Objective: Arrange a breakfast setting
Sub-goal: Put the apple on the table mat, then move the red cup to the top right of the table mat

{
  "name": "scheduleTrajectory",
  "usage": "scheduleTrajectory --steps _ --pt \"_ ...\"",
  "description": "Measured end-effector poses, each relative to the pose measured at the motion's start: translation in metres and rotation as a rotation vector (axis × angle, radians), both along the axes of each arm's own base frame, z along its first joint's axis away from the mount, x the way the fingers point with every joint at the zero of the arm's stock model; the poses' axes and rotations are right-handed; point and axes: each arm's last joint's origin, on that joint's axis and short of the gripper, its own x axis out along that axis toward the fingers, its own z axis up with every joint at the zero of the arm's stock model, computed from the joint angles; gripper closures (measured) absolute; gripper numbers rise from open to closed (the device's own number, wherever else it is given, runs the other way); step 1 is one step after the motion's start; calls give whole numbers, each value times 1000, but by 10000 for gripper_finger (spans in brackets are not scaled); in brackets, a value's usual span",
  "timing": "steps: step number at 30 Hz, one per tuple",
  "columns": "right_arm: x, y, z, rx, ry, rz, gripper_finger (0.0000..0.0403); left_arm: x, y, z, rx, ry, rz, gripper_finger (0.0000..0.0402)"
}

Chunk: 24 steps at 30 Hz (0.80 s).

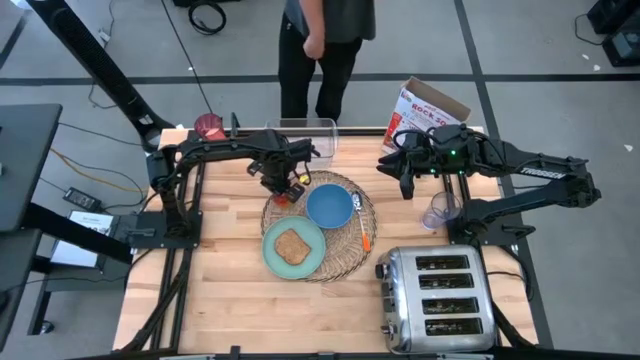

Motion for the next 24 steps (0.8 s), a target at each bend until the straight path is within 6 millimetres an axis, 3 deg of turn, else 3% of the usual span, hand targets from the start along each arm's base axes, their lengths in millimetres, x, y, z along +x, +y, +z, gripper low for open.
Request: scheduleTrajectory --steps 13,18,24 --pt "-1 0 -2 -17 25 20 292 -3 -1 4 -9 6 23 259" --pt "-3 1 -6 -6 73 18 292 -15 -6 31 -20 3 12 238" --pt "-3 3 -7 -10 82 23 292 -57 -7 70 111 98 15 237"
